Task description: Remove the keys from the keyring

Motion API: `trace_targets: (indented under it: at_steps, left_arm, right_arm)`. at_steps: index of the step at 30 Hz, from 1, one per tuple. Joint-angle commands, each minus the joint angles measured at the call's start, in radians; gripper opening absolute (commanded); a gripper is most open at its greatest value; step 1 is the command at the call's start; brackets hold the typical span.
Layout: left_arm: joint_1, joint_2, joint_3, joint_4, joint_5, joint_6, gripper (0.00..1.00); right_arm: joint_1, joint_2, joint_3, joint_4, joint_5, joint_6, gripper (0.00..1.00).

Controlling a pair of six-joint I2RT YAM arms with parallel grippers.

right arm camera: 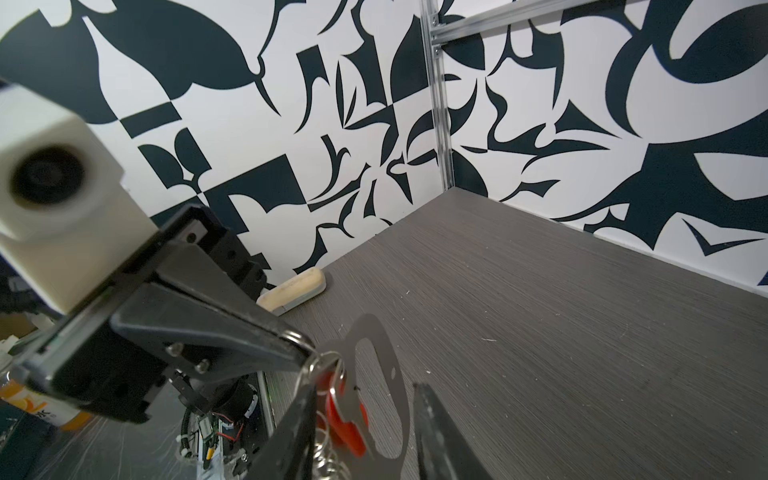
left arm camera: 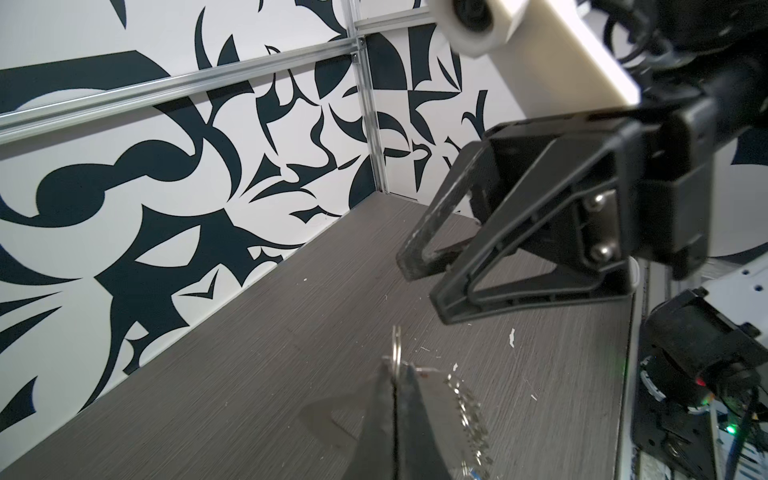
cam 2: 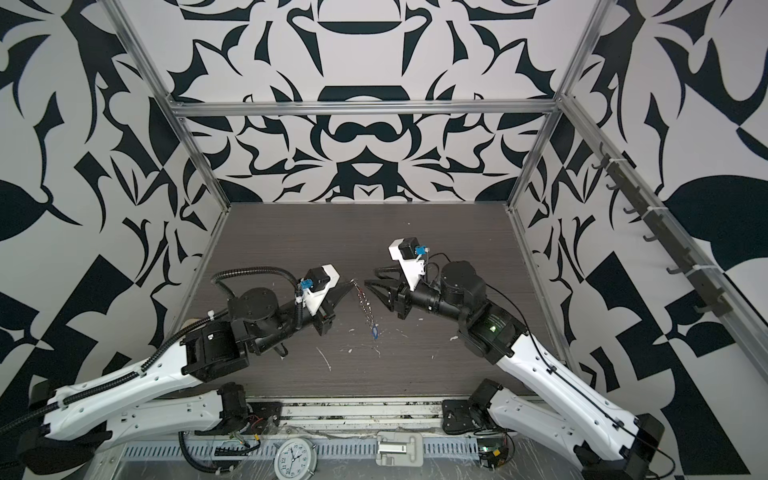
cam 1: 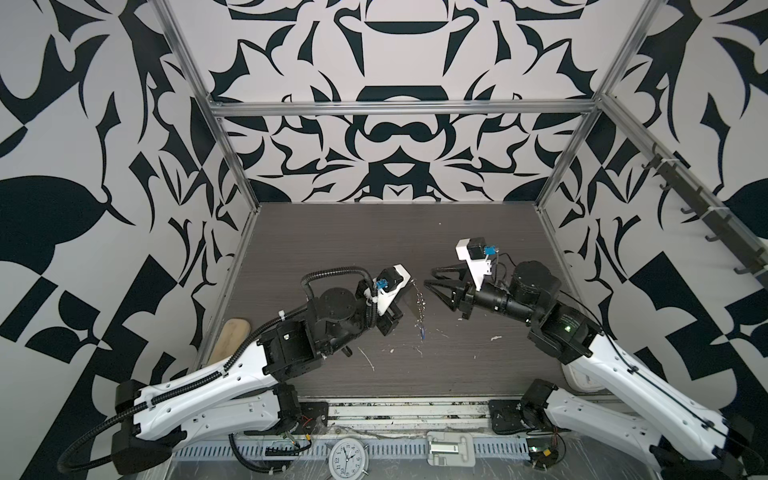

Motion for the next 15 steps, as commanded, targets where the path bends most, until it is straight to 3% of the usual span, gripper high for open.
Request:
trace_targets:
  at_steps: [1,9,15]
  left_arm:
    - [-0.002,-0.049,-0.02,0.065,0.049,0.009,0.0]
    - [-0.002,-0.086,-0.039,0.065,0.101,0.004,0.0]
    - [-0.002,-0.074,-0.036,0.065,0.109,-0.004,0.0]
  right_arm:
    - [0.007,0.003,0.016,-0.001,-0.058,-0.021,0.44]
    - [0.016,0.016,0.014,-0.004,-0.173,-0.045,0.53]
    - [0.084,0.033,0.033,-0.029,-0.151,-0.089,0.55]
